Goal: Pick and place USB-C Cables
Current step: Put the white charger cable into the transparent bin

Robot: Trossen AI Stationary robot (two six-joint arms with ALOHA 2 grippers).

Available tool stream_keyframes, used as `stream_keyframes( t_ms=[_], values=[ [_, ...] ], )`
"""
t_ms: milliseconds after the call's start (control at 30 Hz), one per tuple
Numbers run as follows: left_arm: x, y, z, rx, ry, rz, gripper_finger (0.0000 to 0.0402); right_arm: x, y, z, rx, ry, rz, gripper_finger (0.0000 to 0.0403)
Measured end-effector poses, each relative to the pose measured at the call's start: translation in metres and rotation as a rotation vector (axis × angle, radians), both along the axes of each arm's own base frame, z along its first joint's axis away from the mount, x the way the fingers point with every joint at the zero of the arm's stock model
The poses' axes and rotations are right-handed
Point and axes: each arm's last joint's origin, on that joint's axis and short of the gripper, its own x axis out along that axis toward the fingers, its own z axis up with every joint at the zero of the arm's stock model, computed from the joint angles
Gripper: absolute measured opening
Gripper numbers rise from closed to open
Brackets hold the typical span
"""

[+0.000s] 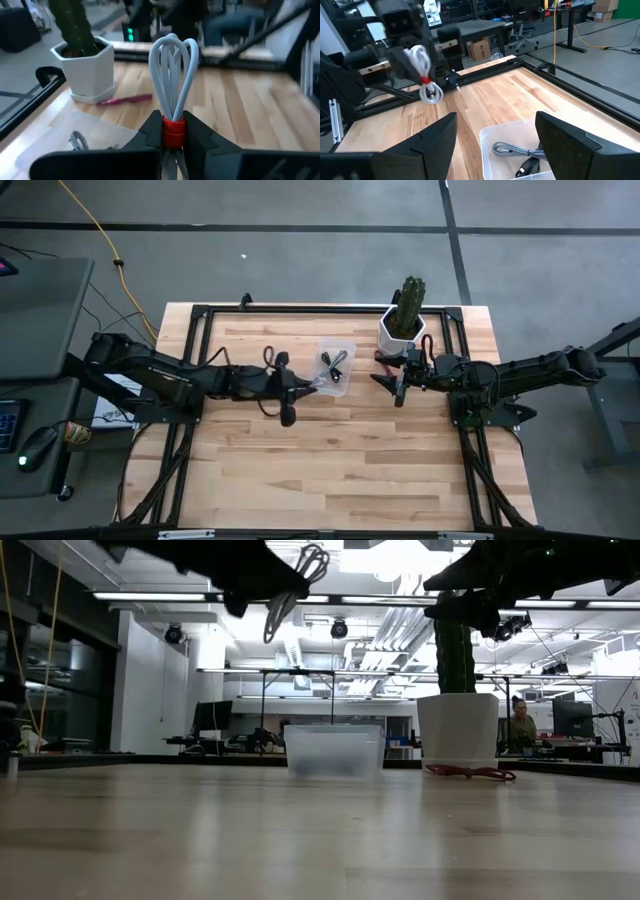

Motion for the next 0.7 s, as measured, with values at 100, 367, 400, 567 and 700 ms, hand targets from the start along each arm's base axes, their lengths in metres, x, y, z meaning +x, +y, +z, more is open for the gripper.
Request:
stream_keyframes(
  t_ms=[100,367,400,567,700],
  values=[
    [-0.013,0.004,-0.014,-0.037,-0.108,0.022,0.0021,0.000,0.000,0.000,0.000,0.000,0.000,0.0261],
    [-0.045,0.006,-0.032,-0.064,-0.458,-0.032,0.0021,0.000,0.000,0.000,0.000,-0.003,-0.004,0.0261],
    [-0.047,0.006,-0.032,-0.064,-0.486,-0.045,0.0021,0.000,0.000,0.000,0.005,-0.004,-0.004,0.0261],
    [-0.051,0.003,-0.028,-0.065,-0.545,-0.120,0.0021,0.000,0.000,0.000,0.014,-0.007,-0.009,0.0261],
    [-0.051,0.004,-0.030,-0.068,-0.533,-0.117,0.0021,0.000,0.000,0.000,0.013,-0.007,-0.016,0.0261]
  ],
)
